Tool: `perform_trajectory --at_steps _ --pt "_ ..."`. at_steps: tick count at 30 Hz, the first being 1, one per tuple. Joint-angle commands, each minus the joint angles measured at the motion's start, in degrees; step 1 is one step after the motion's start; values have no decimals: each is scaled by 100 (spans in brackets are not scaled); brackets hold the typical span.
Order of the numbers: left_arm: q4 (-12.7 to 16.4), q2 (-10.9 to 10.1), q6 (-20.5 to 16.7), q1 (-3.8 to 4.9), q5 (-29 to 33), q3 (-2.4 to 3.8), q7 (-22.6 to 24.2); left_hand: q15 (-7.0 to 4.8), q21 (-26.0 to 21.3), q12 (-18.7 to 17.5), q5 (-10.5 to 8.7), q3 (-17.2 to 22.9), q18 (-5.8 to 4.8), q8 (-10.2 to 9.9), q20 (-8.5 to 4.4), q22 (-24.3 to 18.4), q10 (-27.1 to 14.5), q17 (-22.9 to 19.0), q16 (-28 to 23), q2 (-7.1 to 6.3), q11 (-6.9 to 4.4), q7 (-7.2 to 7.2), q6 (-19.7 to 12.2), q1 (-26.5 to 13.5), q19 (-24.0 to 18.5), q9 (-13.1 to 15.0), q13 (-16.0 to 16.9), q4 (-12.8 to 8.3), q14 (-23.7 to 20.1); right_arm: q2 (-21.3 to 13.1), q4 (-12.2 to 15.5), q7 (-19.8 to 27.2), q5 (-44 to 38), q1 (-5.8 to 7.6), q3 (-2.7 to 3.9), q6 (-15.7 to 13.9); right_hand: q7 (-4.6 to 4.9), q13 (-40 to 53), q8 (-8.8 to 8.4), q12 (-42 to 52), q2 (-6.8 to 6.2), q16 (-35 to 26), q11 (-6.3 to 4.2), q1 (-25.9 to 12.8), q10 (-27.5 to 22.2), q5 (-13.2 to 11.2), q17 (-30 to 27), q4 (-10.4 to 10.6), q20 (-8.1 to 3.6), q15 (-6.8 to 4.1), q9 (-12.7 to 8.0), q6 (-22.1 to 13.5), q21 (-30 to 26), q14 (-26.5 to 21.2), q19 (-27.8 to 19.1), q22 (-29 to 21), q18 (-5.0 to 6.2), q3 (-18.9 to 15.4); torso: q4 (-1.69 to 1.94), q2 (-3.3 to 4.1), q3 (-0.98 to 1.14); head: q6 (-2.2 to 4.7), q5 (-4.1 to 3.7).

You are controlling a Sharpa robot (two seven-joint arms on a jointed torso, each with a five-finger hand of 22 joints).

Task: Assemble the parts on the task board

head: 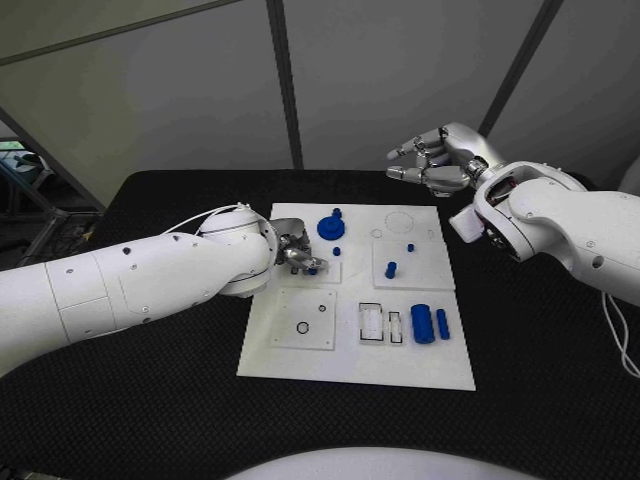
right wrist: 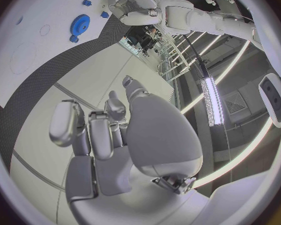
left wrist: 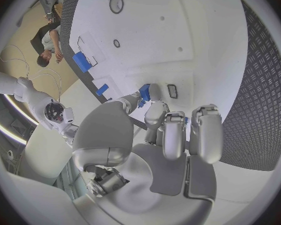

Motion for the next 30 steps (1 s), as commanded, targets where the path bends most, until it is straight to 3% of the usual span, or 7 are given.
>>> perform_trajectory --at_steps 1,10,13,17,26,30 --pt "-15 3 -2 -7 35 -6 -34 -27 17 34 9 -115 -119 -17 -1 555 31 1506 35 17 -2 10 36 -77 91 14 5 45 605 5 0 27 0 11 5 20 -8 -7 -22 -21 9 -32 11 -42 -30 11 330 12 1 -46 -8 -39 -30 324 -26 -5 36 -29 2 -2 0 4 -3" --pt "44 -91 -87 -8 35 2 -36 -25 8 32 12 -631 -118 -51 0 562 25 1506 35 -18 -1 8 46 -174 92 36 5 301 605 -2 -12 29 0 10 4 22 -8 -14 -24 -26 11 -40 12 -57 -35 5 319 21 1 -45 -10 -44 -39 322 -31 -18 38 -37 5 -4 -11 14 -9" --pt "82 -130 -111 -8 35 41 -36 -27 4 35 13 -772 -117 -60 -1 561 25 1506 35 -18 -2 6 48 -160 91 43 9 368 605 -1 -24 34 0 9 4 23 -8 -14 -24 -26 11 -40 12 -57 -35 5 319 21 1 -45 -10 -44 -39 322 -31 -18 38 -37 5 -2 -10 19 -13" --pt "124 -156 -155 -9 68 187 -32 -27 -10 23 13 -974 -113 -75 -2 550 14 1506 35 -4 -1 8 46 -164 83 52 -5 452 605 6 -42 40 1 9 4 26 -7 -15 -25 -27 12 -42 12 -63 -36 3 316 24 2 -44 -12 -48 -49 322 -38 -34 41 -40 -1 2 -9 22 -6" --pt "185 -234 -197 -11 208 585 -15 -19 -55 -54 12 -1395 -100 -112 4 505 -49 1506 35 46 14 23 12 -236 53 67 -94 472 605 31 -103 48 16 8 4 31 -7 -13 -27 -24 13 -45 13 -70 -34 2 312 28 2 -44 -14 -52 -54 321 -40 -39 42 -44 1 3 0 19 4" --pt "175 -289 -127 -8 395 724 -10 -4 -108 -141 15 -1600 -84 -148 14 441 -120 1506 35 70 29 44 -34 -201 12 67 -192 467 605 39 -122 45 18 7 3 39 -6 -17 -29 -27 16 -52 14 -80 -37 0 302 34 2 -44 -16 -57 -62 319 -45 -51 44 -49 3 1 2 30 -5"
